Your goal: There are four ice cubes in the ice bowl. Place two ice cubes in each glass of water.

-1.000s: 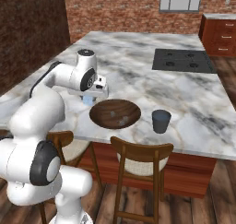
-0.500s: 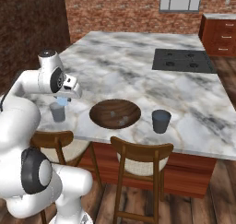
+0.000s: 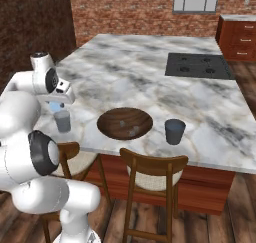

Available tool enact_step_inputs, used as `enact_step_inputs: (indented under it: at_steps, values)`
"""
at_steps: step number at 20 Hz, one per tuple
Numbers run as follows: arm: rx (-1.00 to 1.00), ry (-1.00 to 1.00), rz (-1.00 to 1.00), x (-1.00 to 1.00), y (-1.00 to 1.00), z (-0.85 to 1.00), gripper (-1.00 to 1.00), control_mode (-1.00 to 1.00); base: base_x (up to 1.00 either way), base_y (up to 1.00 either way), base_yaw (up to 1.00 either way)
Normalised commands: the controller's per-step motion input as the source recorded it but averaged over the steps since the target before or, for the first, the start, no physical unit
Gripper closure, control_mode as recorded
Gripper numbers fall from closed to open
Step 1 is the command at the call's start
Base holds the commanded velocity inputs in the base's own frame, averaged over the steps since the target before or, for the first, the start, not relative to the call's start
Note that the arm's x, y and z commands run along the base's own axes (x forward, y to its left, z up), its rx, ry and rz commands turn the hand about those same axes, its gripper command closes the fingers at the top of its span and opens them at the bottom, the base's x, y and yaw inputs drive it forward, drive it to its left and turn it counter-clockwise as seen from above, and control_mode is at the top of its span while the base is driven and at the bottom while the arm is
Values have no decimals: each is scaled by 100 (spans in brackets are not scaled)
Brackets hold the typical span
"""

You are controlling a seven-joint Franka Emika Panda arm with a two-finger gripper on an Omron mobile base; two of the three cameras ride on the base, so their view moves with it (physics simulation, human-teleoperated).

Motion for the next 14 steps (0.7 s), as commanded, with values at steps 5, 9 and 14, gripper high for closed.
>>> enact_step_inputs:
  at_steps: [5,9,14]
  values:
    - [-2,2,0,28,35,-44,100,-100,0,0,0]
    - [0,6,0,48,0,-64,100,-100,0,0,0]
    - [0,9,0,54,3,-36,100,-100,0,0,0]
